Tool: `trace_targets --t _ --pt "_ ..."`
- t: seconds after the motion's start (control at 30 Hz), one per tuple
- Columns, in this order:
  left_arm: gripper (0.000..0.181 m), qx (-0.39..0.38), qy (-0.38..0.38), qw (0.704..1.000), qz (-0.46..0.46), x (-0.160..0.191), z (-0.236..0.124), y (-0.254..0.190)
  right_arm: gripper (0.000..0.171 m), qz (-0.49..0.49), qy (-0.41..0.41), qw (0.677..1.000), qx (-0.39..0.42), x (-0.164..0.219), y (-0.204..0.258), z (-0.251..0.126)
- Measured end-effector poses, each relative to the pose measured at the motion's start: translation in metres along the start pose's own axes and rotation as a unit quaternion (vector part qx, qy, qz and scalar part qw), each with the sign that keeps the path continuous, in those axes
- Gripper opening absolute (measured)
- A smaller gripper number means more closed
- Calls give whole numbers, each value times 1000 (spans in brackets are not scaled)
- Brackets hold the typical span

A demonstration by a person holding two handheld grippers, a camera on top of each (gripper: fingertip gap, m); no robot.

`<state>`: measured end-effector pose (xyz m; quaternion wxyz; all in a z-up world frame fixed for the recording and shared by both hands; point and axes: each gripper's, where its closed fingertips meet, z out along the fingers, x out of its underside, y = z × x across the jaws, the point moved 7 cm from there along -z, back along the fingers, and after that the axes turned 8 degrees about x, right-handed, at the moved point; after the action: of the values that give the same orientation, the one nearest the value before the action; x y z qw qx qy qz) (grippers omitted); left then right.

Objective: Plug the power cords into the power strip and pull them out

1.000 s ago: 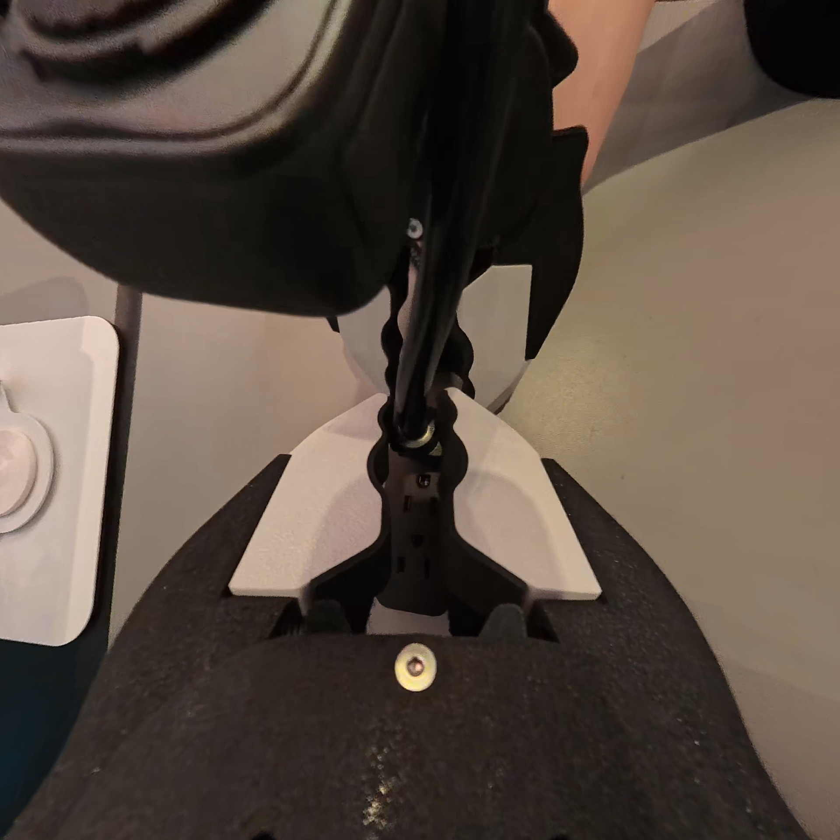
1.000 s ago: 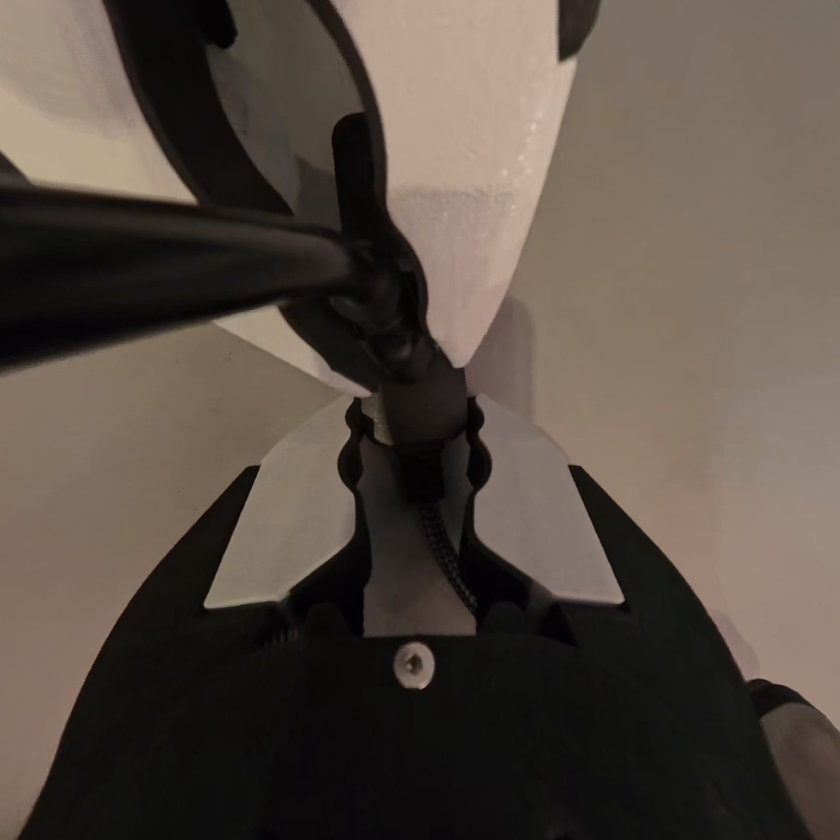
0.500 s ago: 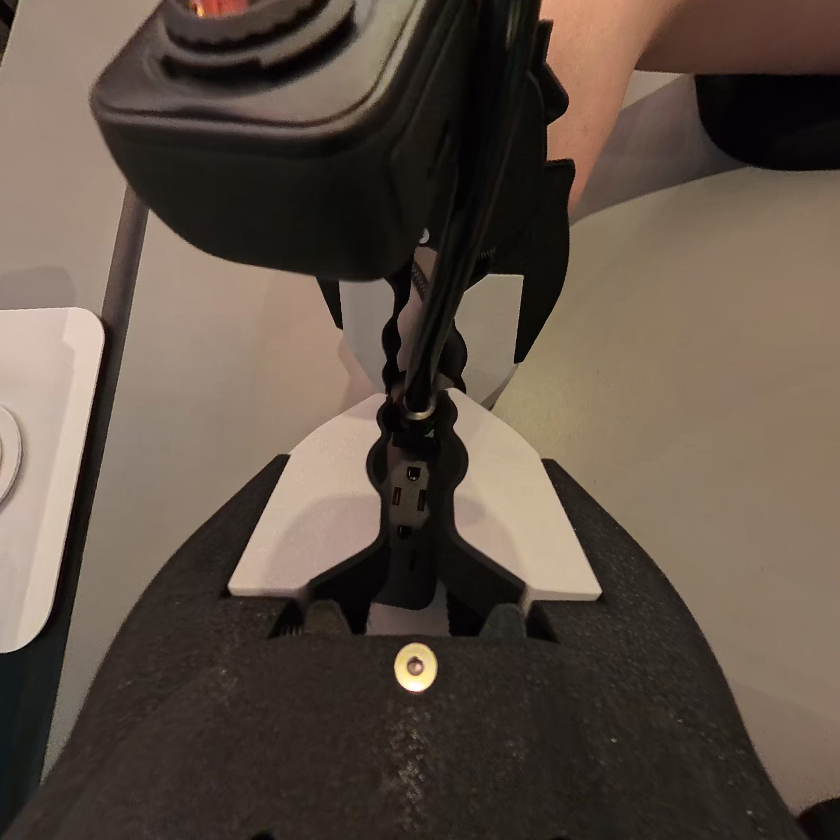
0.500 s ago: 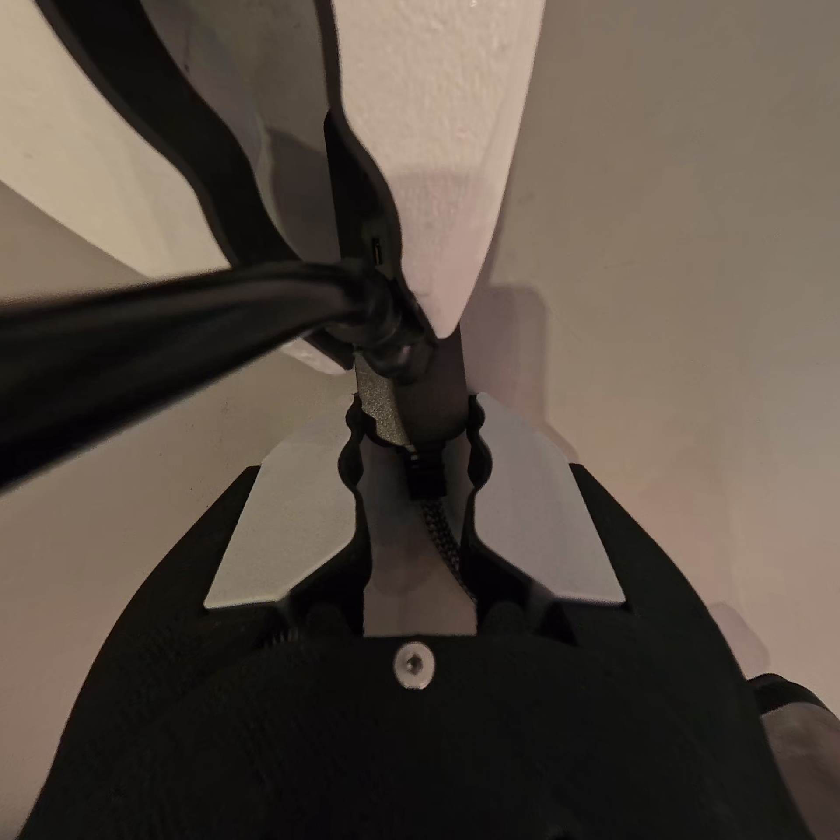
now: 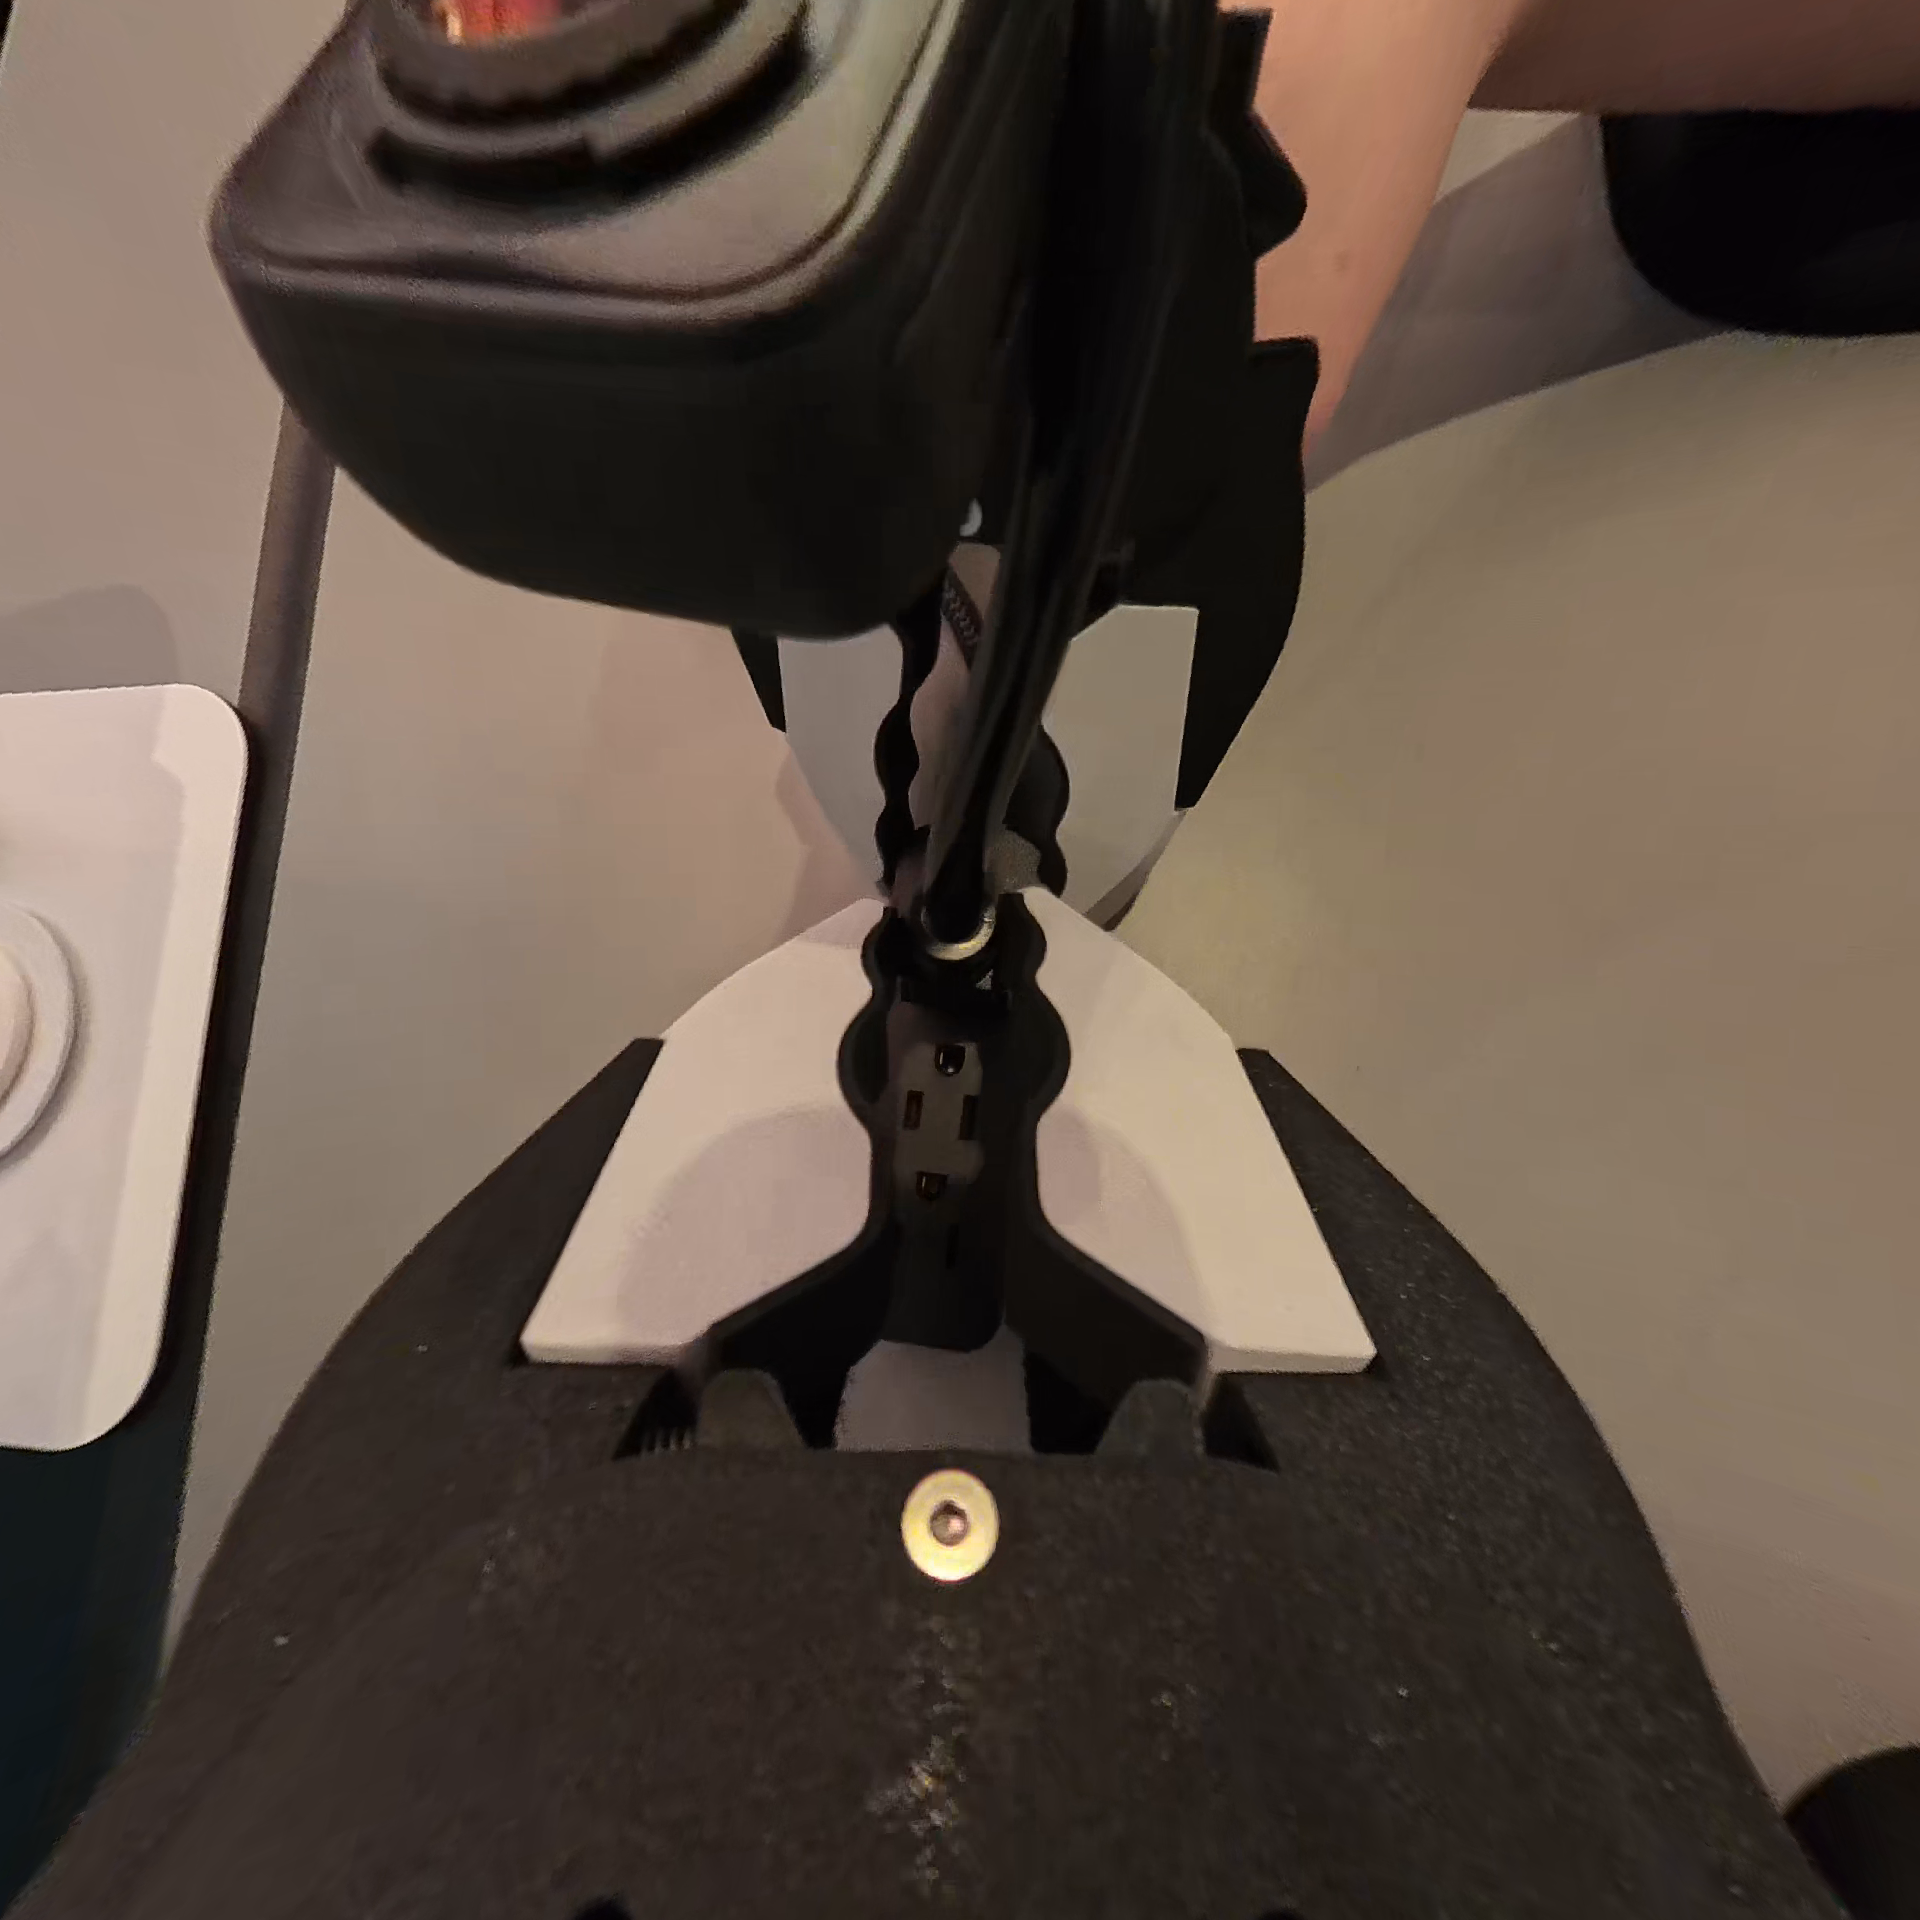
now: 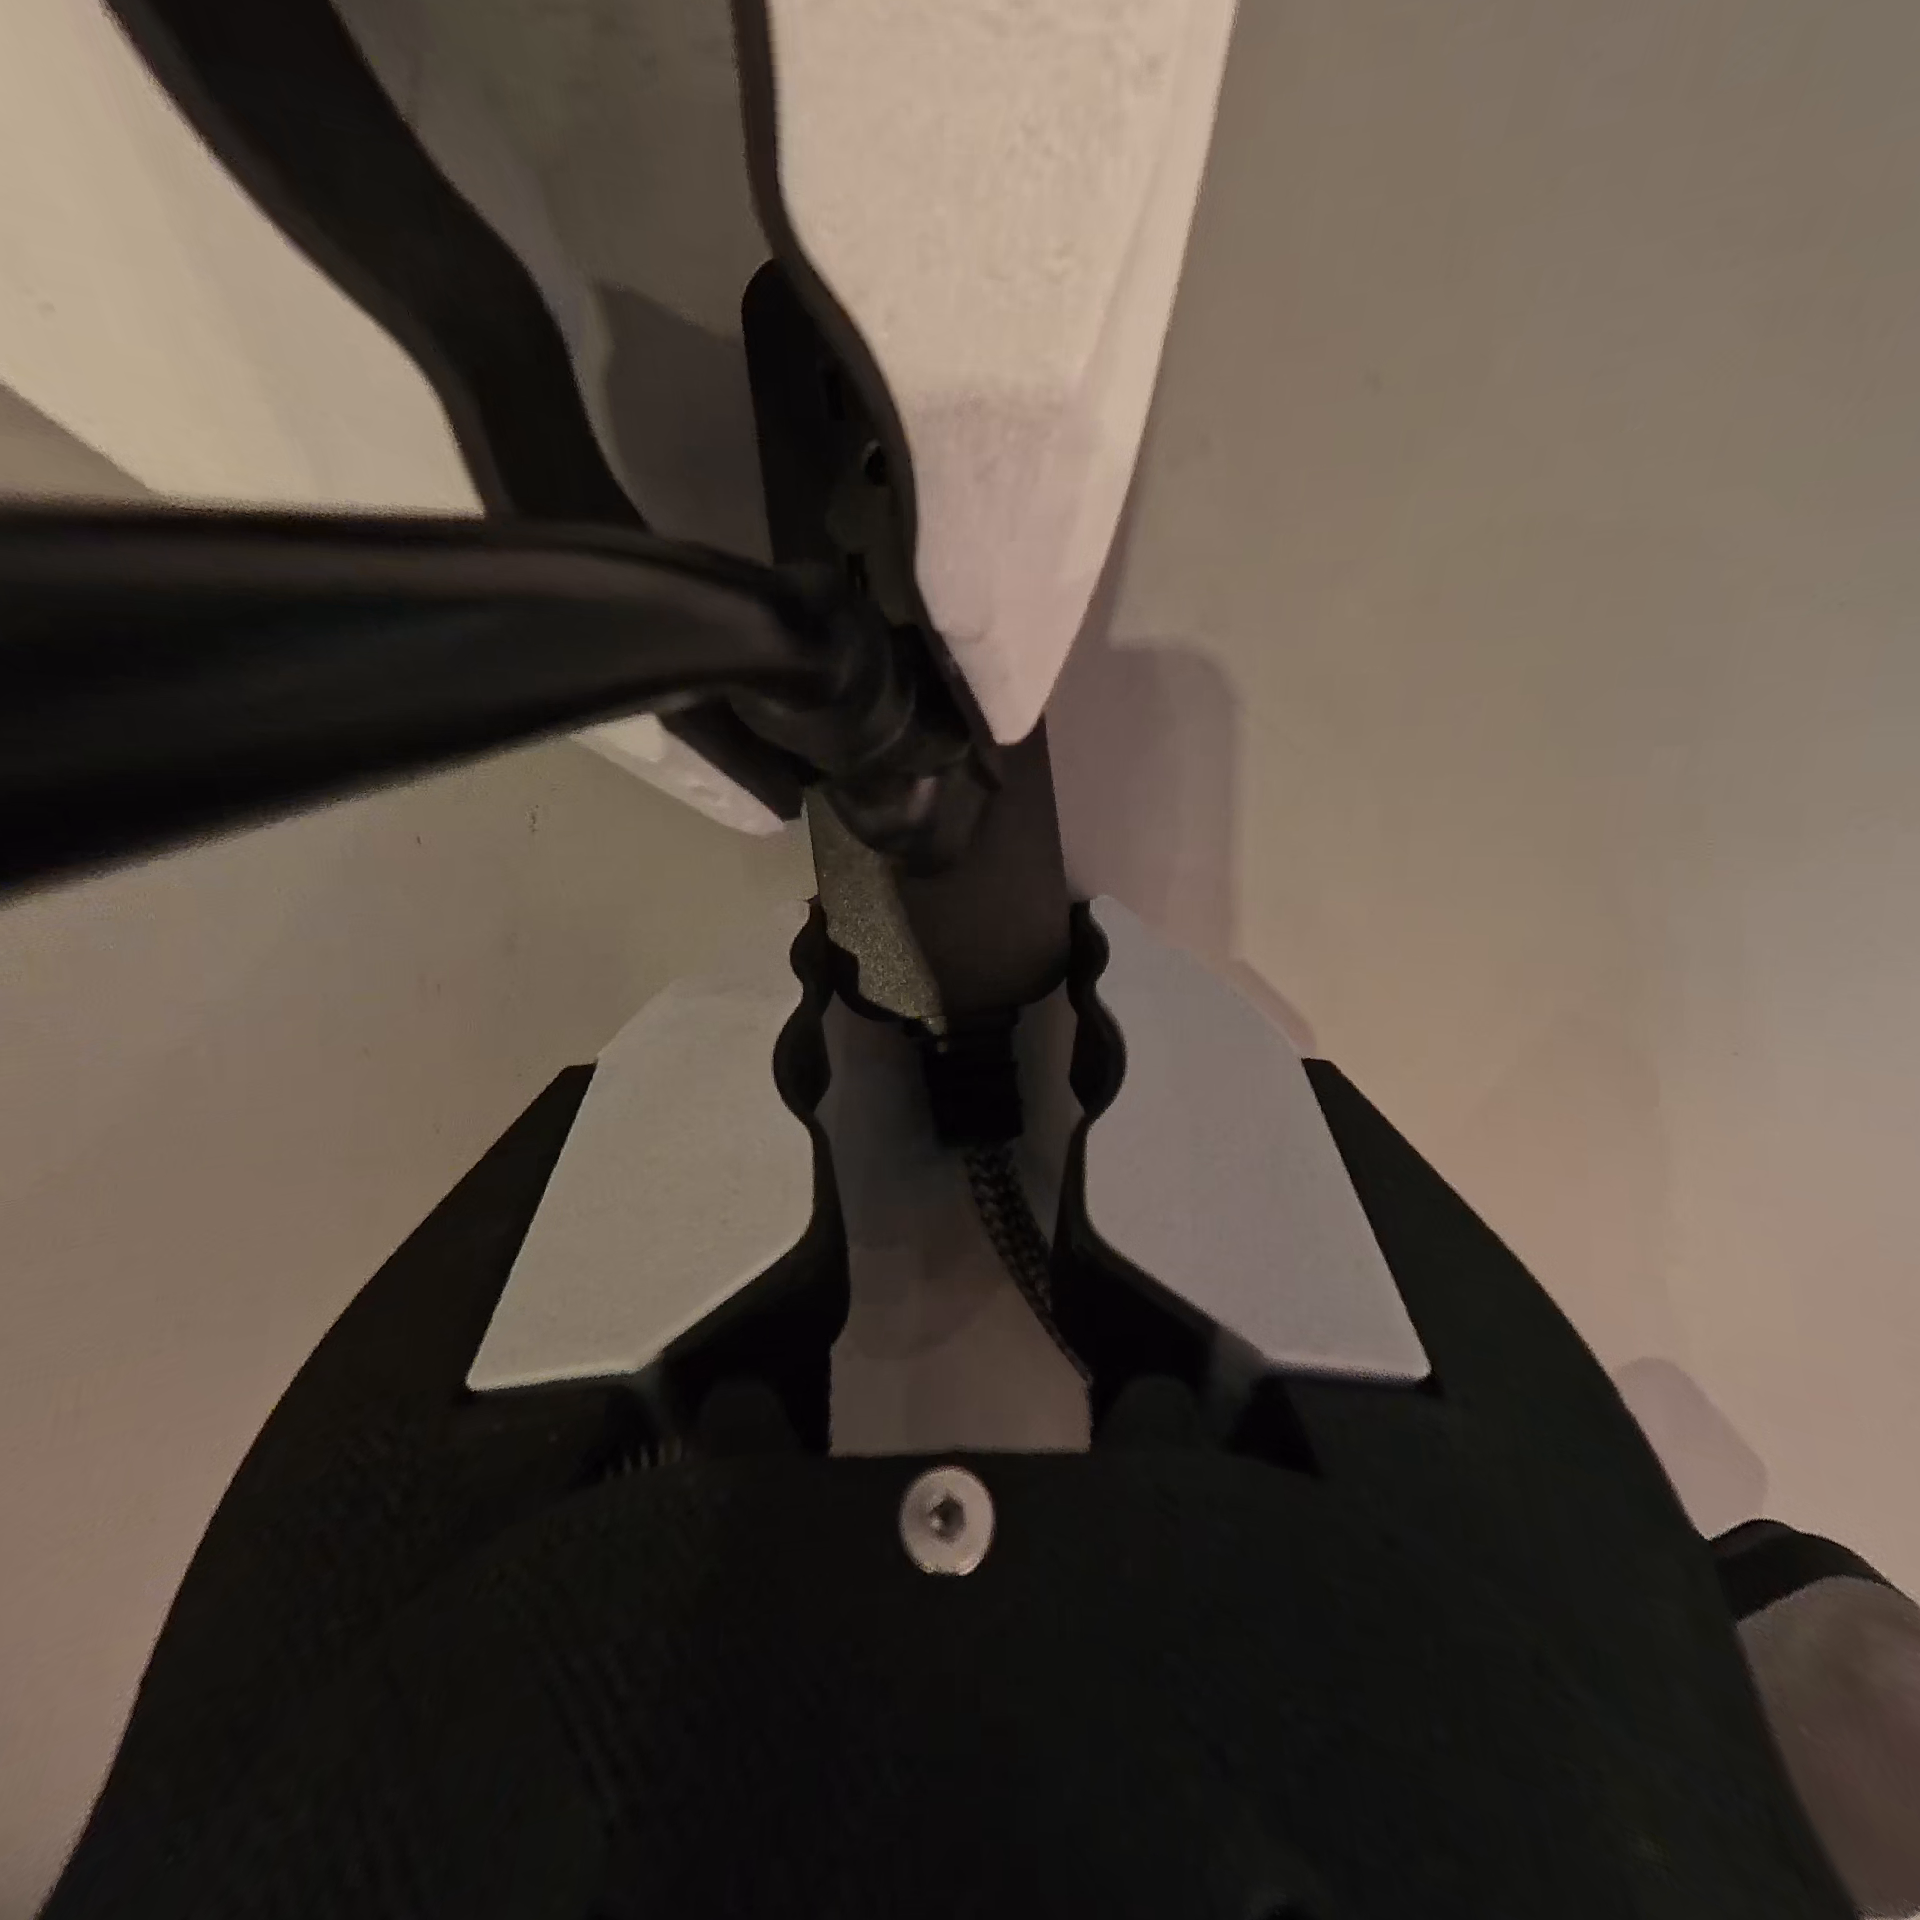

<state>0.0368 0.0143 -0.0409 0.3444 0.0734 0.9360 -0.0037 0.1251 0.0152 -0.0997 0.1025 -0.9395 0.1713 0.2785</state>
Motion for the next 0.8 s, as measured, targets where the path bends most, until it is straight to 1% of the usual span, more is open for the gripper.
trace_targets --t 0.07,0.17,0.23,0.3,0.33,0.37,0.43,0.5,0.6,0.63,0.7,0.8 --pt "18 -4 17 1000 2 -2 -5 -1 45 2 -1 1000 -2 0 -1 0" --pt "11 2 43 999 8 -3 -9 -1 45 8 -3 1000 -5 0 -2 0" --pt "12 7 58 998 11 -5 -8 0 45 12 -5 1000 -7 1 -2 0" --pt "22 -1 75 997 17 -8 -8 4 45 13 -5 1000 -7 1 -2 0" --pt "23 5 83 996 16 -9 -7 5 45 14 -4 1000 -6 0 -2 0" --pt "23 19 90 996 15 -10 -6 5 45 14 -2 1000 -5 0 -2 0" --pt "17 39 111 993 17 -12 -3 5 45 15 1 1000 -3 0 -2 0" --pt "17 47 128 990 20 -15 -3 5 45 16 4 1000 -1 -1 -2 0" --pt "19 52 133 990 17 -19 1 6 45 22 11 1000 4 -1 -2 0" --pt "17 49 135 989 16 -19 2 8 45 24 12 1000 5 -2 -2 1" --pt "17 52 144 988 23 -18 2 9 45 35 16 999 7 -2 -2 1" --pt "16 43 169 985 19 -16 1 11 45 82 28 996 17 -4 -2 0"
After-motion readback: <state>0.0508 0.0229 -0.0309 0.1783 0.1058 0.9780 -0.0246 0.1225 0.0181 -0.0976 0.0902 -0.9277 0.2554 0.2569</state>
